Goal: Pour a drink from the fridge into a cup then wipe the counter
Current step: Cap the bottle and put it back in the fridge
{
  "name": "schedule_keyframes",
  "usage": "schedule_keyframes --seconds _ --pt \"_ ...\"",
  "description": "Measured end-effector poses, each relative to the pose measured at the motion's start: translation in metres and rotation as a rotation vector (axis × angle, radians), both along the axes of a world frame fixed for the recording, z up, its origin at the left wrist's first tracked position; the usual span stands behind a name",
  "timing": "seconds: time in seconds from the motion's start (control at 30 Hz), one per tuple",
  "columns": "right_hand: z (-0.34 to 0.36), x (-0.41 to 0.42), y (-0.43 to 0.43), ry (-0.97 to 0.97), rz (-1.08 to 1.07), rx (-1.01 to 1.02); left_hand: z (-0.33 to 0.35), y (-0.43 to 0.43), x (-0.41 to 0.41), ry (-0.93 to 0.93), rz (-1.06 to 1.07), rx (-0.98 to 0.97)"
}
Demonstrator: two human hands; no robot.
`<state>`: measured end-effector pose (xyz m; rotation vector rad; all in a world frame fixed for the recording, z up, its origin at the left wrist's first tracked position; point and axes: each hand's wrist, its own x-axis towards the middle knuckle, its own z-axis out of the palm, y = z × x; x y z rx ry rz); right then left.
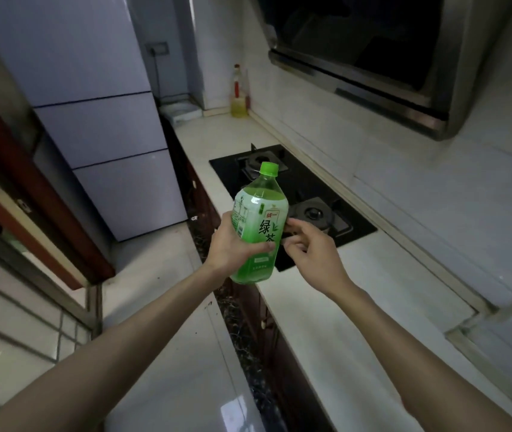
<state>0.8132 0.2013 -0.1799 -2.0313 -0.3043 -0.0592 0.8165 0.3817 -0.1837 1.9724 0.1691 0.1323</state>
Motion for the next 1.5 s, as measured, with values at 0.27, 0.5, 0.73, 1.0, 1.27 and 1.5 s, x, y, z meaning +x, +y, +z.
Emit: schedule_keyframes --seconds 0.27,0.5,0.73,1.0,1.27,1.5 --pt "0.010 0.024 0.108 -0.087 0.092 -0.079 -0.005 0.115 0.008 0.004 0.070 -0.109" --pt "0.016 0.045 0.231 -0.198 0.193 -0.177 0.000 0.237 0.015 -0.057 0.136 -0.157" --pt "0.006 0.059 0.336 -0.211 0.285 -0.131 -0.008 0.329 0.008 -0.067 0.257 -0.175" --pt "0.001 0.105 0.399 -0.214 0.427 -0.087 -0.010 0.387 0.031 -0.057 0.416 -0.157" --pt "0.006 0.186 0.430 -0.225 0.532 -0.042 0.000 0.410 0.089 -0.066 0.531 -0.131" --pt "0.013 0.256 0.447 -0.251 0.615 -0.007 0.009 0.428 0.143 -0.054 0.566 -0.069"
